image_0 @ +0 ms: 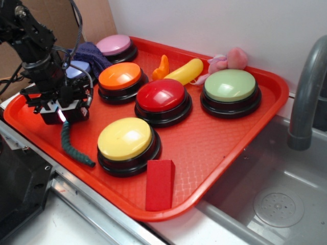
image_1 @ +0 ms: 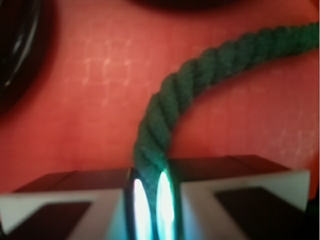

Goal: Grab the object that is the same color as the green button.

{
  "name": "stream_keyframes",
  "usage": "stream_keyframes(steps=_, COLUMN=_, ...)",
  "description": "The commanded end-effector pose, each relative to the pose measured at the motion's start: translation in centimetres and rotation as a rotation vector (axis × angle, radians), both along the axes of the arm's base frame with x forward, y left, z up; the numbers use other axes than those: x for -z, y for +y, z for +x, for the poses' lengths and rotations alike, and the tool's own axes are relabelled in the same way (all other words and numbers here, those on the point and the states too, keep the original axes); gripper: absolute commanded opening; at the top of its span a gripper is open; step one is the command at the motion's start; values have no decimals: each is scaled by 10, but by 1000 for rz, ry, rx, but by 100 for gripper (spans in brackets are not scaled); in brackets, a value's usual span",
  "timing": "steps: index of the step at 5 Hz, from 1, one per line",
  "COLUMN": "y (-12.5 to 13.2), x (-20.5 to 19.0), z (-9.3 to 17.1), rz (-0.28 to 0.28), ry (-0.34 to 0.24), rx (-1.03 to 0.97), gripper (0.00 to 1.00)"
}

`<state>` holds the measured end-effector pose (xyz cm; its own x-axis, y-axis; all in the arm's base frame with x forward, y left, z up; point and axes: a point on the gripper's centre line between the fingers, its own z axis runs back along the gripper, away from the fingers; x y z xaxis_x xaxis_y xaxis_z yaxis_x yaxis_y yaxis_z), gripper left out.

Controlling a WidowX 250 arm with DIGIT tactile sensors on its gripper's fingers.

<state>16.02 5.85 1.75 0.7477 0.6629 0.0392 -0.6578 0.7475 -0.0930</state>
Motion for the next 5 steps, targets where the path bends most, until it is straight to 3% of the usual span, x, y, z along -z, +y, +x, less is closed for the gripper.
stream_keyframes(steps=1, y=-5, x=-79, z=28, rz=142, ry=-38, rx=196, gripper=0)
stream_keyframes(steps=3, y=-40, x=-141, z=25, rz=88, ry=-124, rx=522, gripper=0)
stream_keyframes(steps=4, y=-52, x=-157, z=14, rz=89, ry=-185, rx=574, gripper=0)
stream_keyframes(steps=5, y=-51, x=-154, z=11, rz=98, ry=-129, rx=661, gripper=0)
